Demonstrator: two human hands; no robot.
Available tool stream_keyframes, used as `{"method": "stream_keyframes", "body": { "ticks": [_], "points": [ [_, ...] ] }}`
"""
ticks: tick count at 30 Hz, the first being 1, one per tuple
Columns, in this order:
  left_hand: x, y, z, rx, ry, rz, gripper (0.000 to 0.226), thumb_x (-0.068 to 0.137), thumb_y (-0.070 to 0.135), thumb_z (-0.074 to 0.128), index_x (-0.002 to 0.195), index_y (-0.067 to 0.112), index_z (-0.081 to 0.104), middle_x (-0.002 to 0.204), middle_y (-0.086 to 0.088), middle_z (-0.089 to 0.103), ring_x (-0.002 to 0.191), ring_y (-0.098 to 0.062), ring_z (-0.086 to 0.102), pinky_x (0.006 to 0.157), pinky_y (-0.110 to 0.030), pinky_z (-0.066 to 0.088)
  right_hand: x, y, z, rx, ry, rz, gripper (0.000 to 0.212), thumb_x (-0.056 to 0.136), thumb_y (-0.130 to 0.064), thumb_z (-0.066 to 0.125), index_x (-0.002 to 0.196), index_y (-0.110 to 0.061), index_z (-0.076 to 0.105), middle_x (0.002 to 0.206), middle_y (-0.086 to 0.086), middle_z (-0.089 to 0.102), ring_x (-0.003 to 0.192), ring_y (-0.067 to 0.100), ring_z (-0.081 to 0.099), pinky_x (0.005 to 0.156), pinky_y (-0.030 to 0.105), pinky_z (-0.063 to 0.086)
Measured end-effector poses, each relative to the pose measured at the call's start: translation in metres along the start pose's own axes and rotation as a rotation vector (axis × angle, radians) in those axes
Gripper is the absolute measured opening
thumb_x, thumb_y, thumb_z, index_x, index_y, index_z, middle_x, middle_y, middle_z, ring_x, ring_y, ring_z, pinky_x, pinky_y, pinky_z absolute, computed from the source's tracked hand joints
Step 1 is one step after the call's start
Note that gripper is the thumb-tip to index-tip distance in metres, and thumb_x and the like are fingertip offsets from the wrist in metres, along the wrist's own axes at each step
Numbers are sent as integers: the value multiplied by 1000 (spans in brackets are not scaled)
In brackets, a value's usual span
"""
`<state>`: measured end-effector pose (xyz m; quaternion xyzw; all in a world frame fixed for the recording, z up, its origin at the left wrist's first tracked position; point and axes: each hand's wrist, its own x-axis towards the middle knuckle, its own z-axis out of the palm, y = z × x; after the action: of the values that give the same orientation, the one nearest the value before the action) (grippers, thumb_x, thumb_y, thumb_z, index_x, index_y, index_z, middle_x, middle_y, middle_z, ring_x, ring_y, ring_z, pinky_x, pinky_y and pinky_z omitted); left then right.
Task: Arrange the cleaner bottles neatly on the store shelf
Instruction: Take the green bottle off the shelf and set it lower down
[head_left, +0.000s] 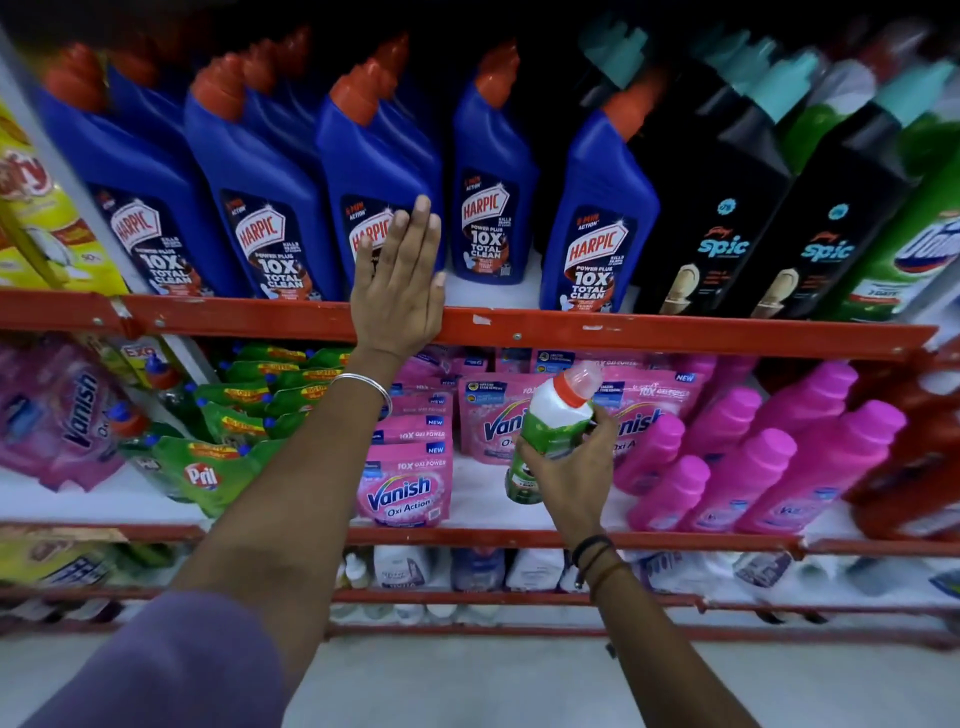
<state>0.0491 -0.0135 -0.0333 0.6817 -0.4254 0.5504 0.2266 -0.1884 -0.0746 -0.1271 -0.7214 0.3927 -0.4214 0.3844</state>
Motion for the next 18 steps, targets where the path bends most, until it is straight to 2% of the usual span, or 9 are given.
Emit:
{"method": "stream_keyframes", "body": {
  "ticks": [4, 9, 11, 13, 14, 16, 17, 18],
  "points": [
    [1, 0, 0, -10, -6, 2, 62, 100, 30, 23, 153, 15, -5, 158, 7, -17, 146, -9, -12, 117, -36, -13, -1, 19, 12, -2, -52, 45, 83, 57, -22, 89, 122, -13, 40, 114, 1, 50, 98, 14, 55, 81, 29, 48],
    [1, 1, 1, 28, -17, -18, 53, 99, 29, 26, 147, 9, 19, 158, 9, -18, 145, -9, -12, 117, -35, -13, -2, 32, 24, -27, -93, 82, 80, 60, -19, 88, 122, -13, 38, 113, -1, 52, 96, 13, 54, 83, 35, 51],
    [2, 0, 1, 36, -13, -15, 55, 99, 29, 26, 149, 9, 17, 158, 8, -17, 145, -9, -12, 117, -35, -13, -5, 37, 27, -46, -103, 110, 80, 60, -20, 88, 122, -14, 37, 116, 4, 55, 95, 13, 54, 85, 38, 52],
    [2, 0, 2, 45, -6, -2, 59, 100, 30, 24, 153, 12, 6, 159, 7, -16, 145, -9, -12, 117, -35, -13, -9, 41, 27, -61, -102, 135, 83, 60, -22, 88, 124, -16, 36, 119, 5, 56, 95, 12, 53, 86, 37, 51],
    [1, 0, 2, 53, -5, 1, 59, 100, 30, 24, 153, 11, 6, 160, 4, -11, 145, -9, -12, 117, -35, -13, -10, 41, 26, -64, -100, 144, 84, 60, -23, 88, 125, -15, 36, 120, 6, 56, 96, 13, 54, 86, 35, 50],
    [1, 0, 3, 57, -9, -15, 56, 98, 29, 27, 149, 6, 21, 158, -6, 16, 146, -9, -10, 117, -35, -11, -12, 42, 25, -87, -95, 137, 88, 61, -28, 88, 129, -13, 35, 125, 9, 53, 104, 20, 56, 85, 33, 47],
    [1, 0, 3, 49, -10, -25, 54, 98, 28, 30, 146, 5, 26, 153, -9, 28, 146, -9, -9, 117, -35, -11, -13, 42, 25, -108, -97, 119, 90, 62, -32, 87, 131, -11, 34, 128, 10, 50, 109, 24, 56, 85, 35, 48],
    [0, 0, 2, 49, -9, -27, 53, 97, 28, 30, 146, 5, 27, 150, -11, 32, 146, -9, -9, 117, -35, -10, -15, 42, 24, -128, -105, 98, 91, 63, -34, 86, 133, -9, 33, 130, 11, 48, 113, 27, 54, 85, 37, 49]
  ]
}}
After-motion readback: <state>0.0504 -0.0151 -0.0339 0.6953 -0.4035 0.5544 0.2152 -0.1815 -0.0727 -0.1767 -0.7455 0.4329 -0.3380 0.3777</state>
